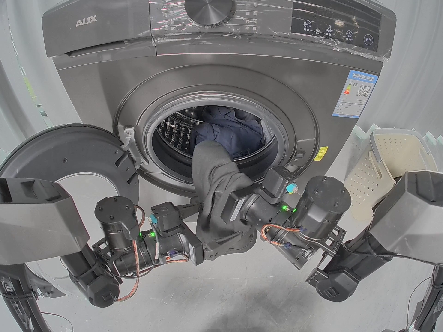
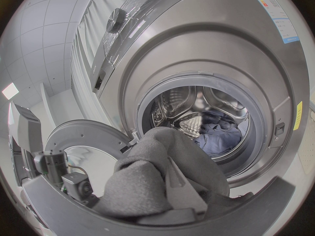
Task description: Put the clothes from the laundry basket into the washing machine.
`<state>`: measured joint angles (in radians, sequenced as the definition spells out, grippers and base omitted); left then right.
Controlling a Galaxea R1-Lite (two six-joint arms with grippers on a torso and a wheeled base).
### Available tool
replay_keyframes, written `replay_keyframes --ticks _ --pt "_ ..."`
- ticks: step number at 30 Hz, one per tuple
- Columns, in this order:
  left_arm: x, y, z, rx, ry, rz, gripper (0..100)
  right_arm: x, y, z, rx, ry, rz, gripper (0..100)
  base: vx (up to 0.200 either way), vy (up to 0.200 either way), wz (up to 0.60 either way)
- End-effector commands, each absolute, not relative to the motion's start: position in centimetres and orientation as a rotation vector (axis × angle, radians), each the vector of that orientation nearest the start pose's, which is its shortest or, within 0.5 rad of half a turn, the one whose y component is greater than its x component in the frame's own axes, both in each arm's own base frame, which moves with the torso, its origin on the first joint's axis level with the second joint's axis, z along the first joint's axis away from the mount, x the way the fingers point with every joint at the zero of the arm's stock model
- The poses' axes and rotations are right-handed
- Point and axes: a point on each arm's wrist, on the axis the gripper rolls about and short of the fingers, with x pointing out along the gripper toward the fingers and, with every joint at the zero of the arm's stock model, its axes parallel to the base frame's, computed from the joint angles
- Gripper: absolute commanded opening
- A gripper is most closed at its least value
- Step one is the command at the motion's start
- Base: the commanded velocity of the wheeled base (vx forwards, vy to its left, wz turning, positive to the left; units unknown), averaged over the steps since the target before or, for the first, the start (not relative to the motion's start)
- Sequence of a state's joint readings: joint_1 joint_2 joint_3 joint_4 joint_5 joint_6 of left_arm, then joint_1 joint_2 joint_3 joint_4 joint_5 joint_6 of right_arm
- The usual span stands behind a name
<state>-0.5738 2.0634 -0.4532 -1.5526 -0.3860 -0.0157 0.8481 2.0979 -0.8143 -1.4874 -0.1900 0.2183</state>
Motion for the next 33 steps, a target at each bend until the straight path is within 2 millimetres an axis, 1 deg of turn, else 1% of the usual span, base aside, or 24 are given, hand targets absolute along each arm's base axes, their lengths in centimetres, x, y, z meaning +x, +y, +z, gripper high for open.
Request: replay_keyframes --ticks 1,3,6,11,12,17,22,24,25,26,29,31,33 --pt "27.4 -18.4 7.0 -0.023 0.071 -0.939 100 24.3 28.0 13.3 0.314 -0.101 0.692 0 0.000 0.000 0.00" --pt "27.7 -18.5 7.1 -0.029 0.066 -0.935 100 24.3 28.1 13.2 0.314 -0.097 0.695 0 0.000 0.000 0.00" --pt "28.6 -19.0 7.0 -0.046 0.048 -0.886 100 23.6 28.6 13.2 0.325 -0.090 0.698 0 0.000 0.000 0.00" --pt "29.5 -18.9 6.6 -0.050 0.049 -0.829 100 23.2 28.9 13.4 0.334 -0.090 0.710 0 0.000 0.000 0.00" --pt "29.9 -18.7 6.5 -0.052 0.047 -0.804 0 23.1 28.9 13.4 0.339 -0.088 0.710 0 0.000 0.000 0.00" --pt "30.6 -18.1 6.6 -0.057 0.035 -0.773 0 23.1 28.6 13.2 0.334 -0.079 0.706 0 0.000 0.000 0.00" --pt "30.7 -17.6 7.3 -0.070 0.020 -0.759 0 23.6 28.2 13.1 0.338 -0.077 0.685 0 0.000 0.000 0.00" --pt "30.5 -17.2 8.3 -0.074 -0.005 -0.752 0 24.0 27.7 12.9 0.335 -0.073 0.652 0 0.000 0.000 0.00" --pt "30.5 -17.2 8.3 -0.074 -0.005 -0.752 0 24.0 27.7 12.9 0.335 -0.073 0.652 0 0.000 0.000 0.00" --pt "30.1 -16.9 9.2 -0.087 -0.022 -0.744 0 24.4 26.9 12.4 0.328 -0.051 0.627 0 0.000 0.000 0.00" --pt "29.2 -16.4 10.6 -0.110 -0.046 -0.740 0 24.4 26.0 11.1 0.302 -0.005 0.603 0 0.000 0.000 0.00" --pt "28.6 -16.1 11.4 -0.120 -0.058 -0.741 0 24.1 25.8 10.5 0.290 0.018 0.601 0 0.000 0.000 0.00" --pt "28.0 -15.8 11.9 -0.122 -0.062 -0.742 0 23.9 26.0 10.4 0.287 0.022 0.610 0 0.000 0.000 0.00"
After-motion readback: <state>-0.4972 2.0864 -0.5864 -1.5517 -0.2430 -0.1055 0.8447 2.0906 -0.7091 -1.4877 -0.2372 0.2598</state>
